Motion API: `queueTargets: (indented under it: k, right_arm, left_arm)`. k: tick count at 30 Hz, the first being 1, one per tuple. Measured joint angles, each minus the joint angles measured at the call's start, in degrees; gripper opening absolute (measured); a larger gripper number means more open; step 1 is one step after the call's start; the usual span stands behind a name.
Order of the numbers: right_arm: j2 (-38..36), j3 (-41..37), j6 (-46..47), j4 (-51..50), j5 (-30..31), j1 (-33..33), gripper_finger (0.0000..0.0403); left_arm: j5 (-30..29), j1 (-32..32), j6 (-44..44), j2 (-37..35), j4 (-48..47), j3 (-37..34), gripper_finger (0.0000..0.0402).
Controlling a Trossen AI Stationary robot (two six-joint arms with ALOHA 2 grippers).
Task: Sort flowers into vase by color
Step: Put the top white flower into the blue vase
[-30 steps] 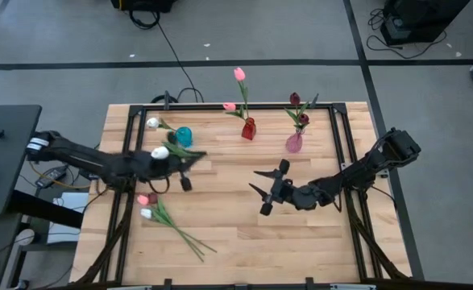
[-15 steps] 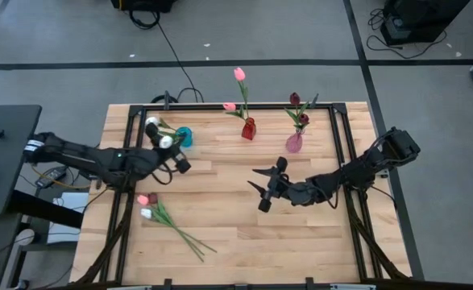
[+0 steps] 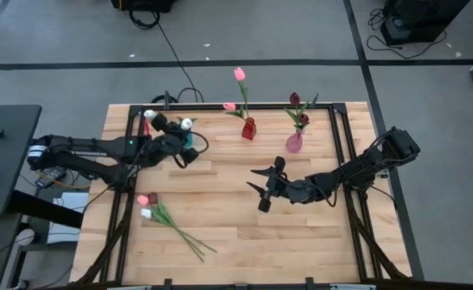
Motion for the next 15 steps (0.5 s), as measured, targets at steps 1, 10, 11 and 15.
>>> queueTargets:
  k: [1, 10, 11, 15]
  right_arm:
    - [0.0, 0.0, 0.3, 0.0, 0.0, 0.0, 0.0209]
    - [0.0, 0.0, 0.7, -0.5, -0.1, 0.1, 0.0208]
    - [0.0, 0.0, 0.8, -0.5, -0.1, 0.1, 0.0208]
    - [0.0, 0.0, 0.9, -0.5, -0.1, 0.1, 0.0208]
  left_arm:
    - [0.4, 1.0, 0.0, 0.0, -0.4, 0.0, 0.0006]
    - [2.1, 4.3, 0.1, 0.0, -1.7, 0.0, 0.0006]
    - [2.1, 4.2, 0.1, 0.0, -1.9, 0.1, 0.0006]
    - [4.2, 4.1, 0.1, 0.0, -2.1, 1.7, 0.0006]
